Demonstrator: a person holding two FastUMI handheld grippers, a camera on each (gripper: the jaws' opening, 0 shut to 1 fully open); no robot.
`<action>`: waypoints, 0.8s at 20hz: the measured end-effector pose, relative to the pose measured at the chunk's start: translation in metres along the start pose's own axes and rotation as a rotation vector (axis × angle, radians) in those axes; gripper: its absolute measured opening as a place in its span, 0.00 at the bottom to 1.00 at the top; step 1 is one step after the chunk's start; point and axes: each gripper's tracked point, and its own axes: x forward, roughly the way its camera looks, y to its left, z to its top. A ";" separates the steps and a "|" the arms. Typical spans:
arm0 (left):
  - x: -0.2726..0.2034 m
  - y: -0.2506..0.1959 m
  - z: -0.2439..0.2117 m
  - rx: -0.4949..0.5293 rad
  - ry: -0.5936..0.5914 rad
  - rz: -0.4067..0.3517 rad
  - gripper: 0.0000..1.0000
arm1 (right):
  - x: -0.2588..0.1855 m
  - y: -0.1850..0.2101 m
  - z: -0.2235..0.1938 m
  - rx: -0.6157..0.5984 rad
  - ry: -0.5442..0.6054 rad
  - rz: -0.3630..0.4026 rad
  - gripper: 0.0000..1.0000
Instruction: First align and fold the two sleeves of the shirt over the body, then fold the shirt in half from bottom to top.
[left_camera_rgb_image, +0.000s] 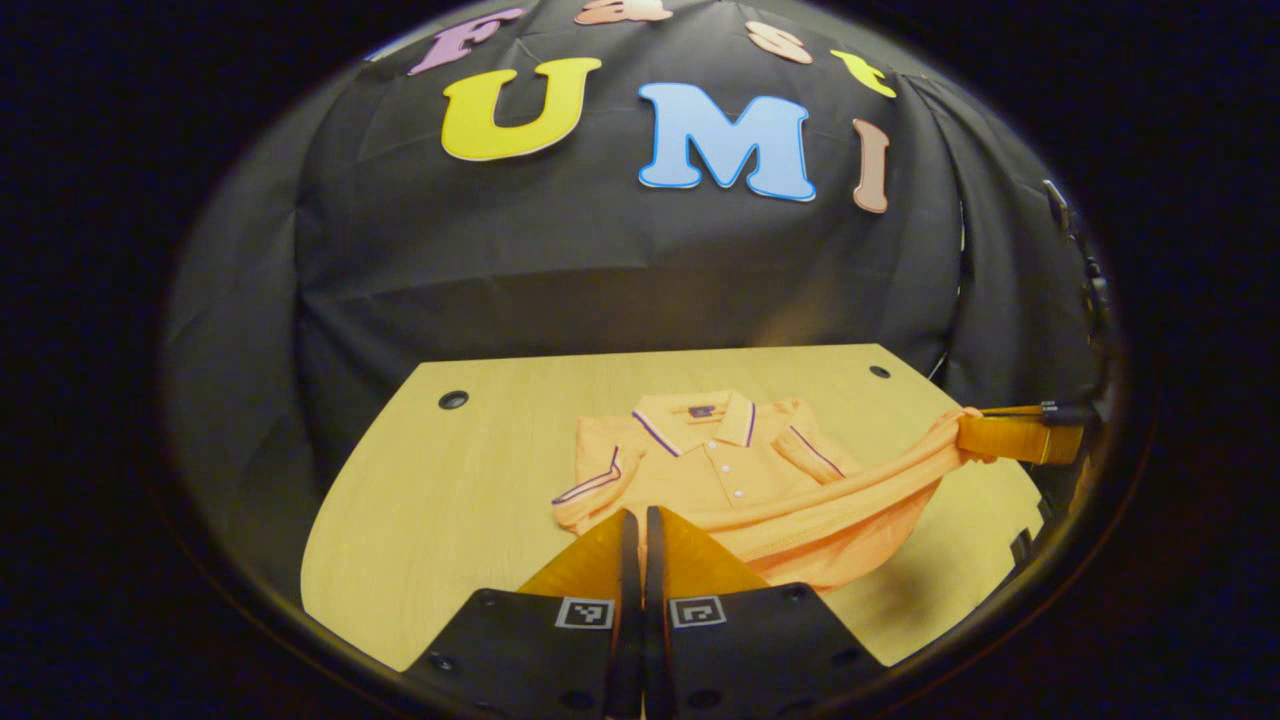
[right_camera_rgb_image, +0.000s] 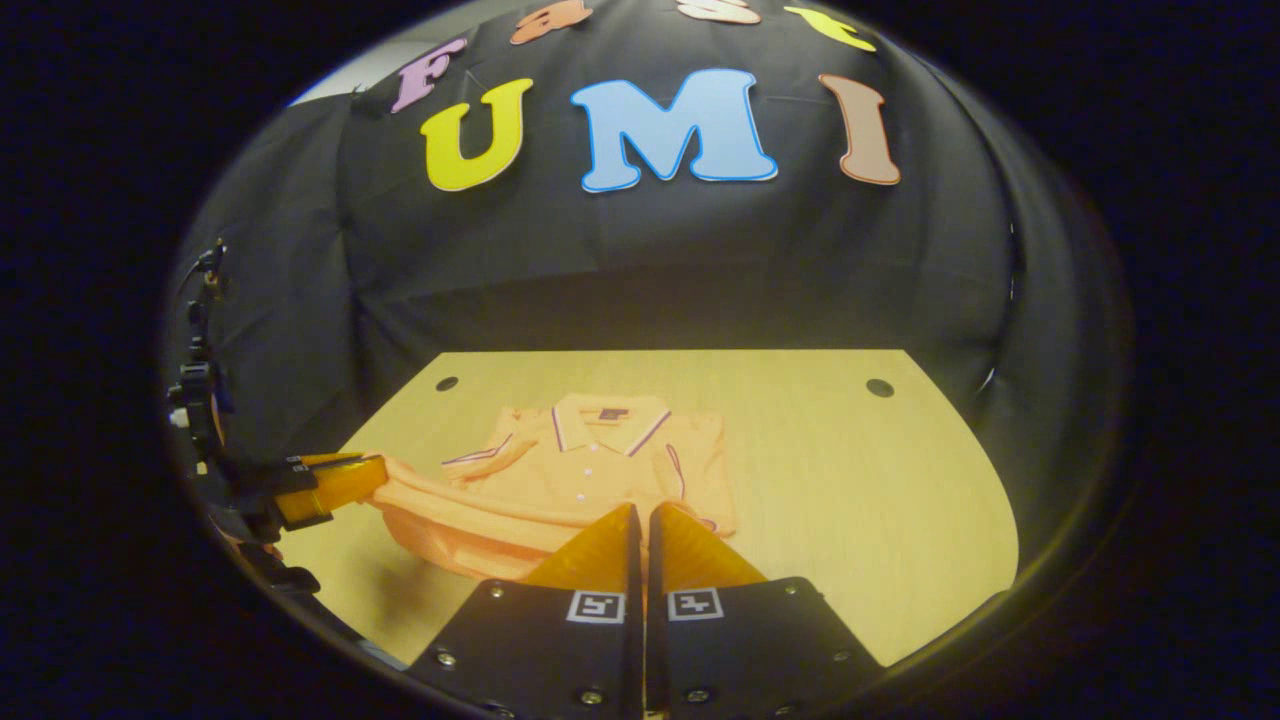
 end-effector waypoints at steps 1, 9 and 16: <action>0.009 0.001 0.005 -0.002 -0.002 -0.004 0.06 | 0.007 -0.002 0.005 -0.002 0.000 -0.012 0.01; 0.079 0.016 0.033 -0.011 -0.009 -0.036 0.07 | 0.073 -0.008 0.041 -0.018 0.003 -0.078 0.01; 0.142 0.027 0.054 0.010 -0.012 -0.057 0.06 | 0.129 -0.016 0.060 -0.025 0.007 -0.124 0.01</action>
